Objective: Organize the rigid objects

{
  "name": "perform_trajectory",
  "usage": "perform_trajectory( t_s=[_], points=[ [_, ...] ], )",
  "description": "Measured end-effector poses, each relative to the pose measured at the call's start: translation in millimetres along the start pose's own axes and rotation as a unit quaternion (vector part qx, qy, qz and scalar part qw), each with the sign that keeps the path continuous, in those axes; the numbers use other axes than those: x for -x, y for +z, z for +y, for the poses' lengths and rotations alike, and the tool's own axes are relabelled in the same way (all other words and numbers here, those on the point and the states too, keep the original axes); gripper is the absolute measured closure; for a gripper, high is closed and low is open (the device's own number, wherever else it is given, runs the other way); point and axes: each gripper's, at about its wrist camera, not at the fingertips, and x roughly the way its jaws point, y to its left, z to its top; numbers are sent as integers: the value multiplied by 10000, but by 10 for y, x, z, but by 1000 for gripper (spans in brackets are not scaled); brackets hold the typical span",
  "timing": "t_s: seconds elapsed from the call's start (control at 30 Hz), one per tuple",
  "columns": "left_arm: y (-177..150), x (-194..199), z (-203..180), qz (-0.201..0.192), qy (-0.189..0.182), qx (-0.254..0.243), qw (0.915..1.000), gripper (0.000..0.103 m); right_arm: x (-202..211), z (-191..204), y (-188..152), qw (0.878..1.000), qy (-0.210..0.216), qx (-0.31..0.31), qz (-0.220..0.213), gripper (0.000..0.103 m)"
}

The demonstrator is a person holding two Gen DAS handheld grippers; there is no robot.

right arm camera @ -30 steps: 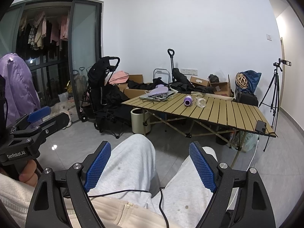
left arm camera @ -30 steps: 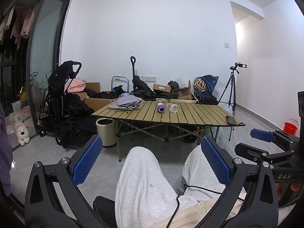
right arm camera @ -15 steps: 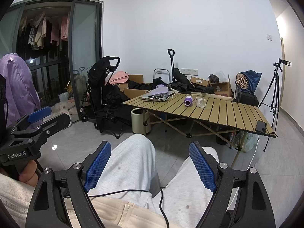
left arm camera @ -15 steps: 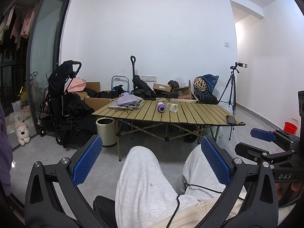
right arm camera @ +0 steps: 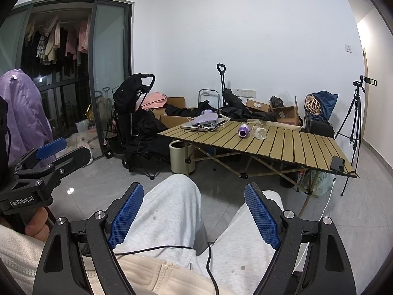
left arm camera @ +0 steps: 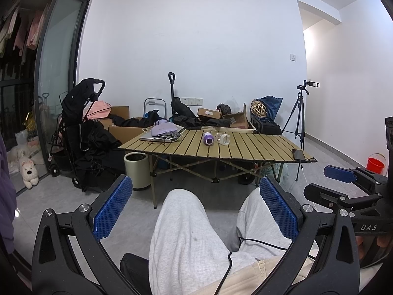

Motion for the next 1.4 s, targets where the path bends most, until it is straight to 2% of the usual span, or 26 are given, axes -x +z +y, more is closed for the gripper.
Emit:
perform_trajectory(
  t_s=[0.17,0.3,0.37,0.43,0.57,0.6,0.7,0.77,0.9,1.03,1.13,1.27,1.33,1.4],
  points=[
    [10,-153,66,136,-88,165,9997,0,-36,-33,45,10000,55,34,-21,14],
    [231,-768,186,435,-45,-64,9990,0,-360,-209,289,9997,95,226,72,14],
    [325,-1025,225,365,-14,-167,9992,0,-697,-407,485,9996,176,159,181,14],
    [449,-1408,271,457,59,-241,9986,0,-1022,-587,643,9994,179,97,295,14],
    [663,-2191,305,585,-67,-173,9981,0,-1730,-984,976,9991,204,-59,371,14],
    [715,-2442,320,699,-65,-102,9975,0,-1872,-1057,1024,9990,178,-83,391,14],
    [808,-3092,360,1067,-302,193,9936,0,-2485,-1297,1141,9963,77,-154,842,14],
    [836,-3505,358,1312,-319,356,9902,0,-2927,-1510,1188,9935,85,-310,1091,14],
    [833,-4310,404,1454,-89,461,9883,0,-3572,-1768,1285,9912,68,-357,1274,14],
    [803,-4851,468,1550,-137,546,9863,0,-4103,-1966,1442,9911,73,-443,1256,15],
    [814,-5195,530,1688,-347,757,9821,0,-4562,-2108,1536,9918,11,-421,1206,15],
    [806,-5576,640,1725,-620,1076,9771,0,-5057,-2242,1571,9912,185,-554,1187,14],
    [795,-5708,661,1736,-591,1058,9773,0,-5331,-2298,1556,9916,214,-591,1132,14],
    [784,-5839,670,1730,-497,944,9791,0,-5605,-2363,1503,9893,151,-716,1263,15]
  ],
)
